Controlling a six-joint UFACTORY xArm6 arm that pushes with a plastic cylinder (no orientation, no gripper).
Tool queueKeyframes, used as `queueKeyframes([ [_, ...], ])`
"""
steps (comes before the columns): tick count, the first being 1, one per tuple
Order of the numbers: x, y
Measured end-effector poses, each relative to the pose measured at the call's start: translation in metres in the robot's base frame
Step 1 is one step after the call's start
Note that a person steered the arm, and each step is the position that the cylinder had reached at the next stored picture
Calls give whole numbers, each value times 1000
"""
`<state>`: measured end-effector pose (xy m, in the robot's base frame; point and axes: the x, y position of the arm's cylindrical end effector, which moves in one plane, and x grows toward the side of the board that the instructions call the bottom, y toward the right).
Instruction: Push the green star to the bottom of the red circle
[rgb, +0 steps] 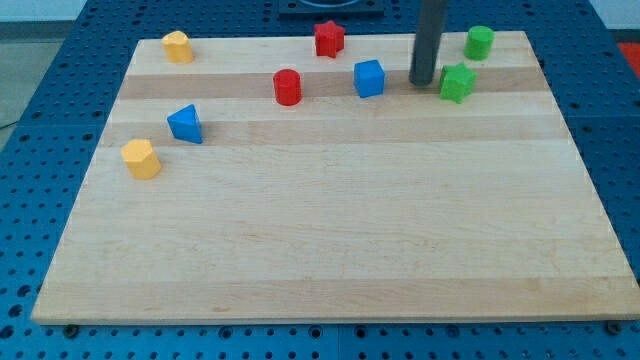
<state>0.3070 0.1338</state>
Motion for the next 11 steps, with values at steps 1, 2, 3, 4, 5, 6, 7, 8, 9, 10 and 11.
queueKeyframes([
  [1, 25, 31],
  [2, 33, 56],
  [3, 34, 71],
  [4, 34, 71],
  [5, 34, 71],
  [6, 79, 70],
  [7, 99, 124],
  [8, 78, 191],
  [9, 53, 211],
  [10, 38, 197],
  [11, 35, 151],
])
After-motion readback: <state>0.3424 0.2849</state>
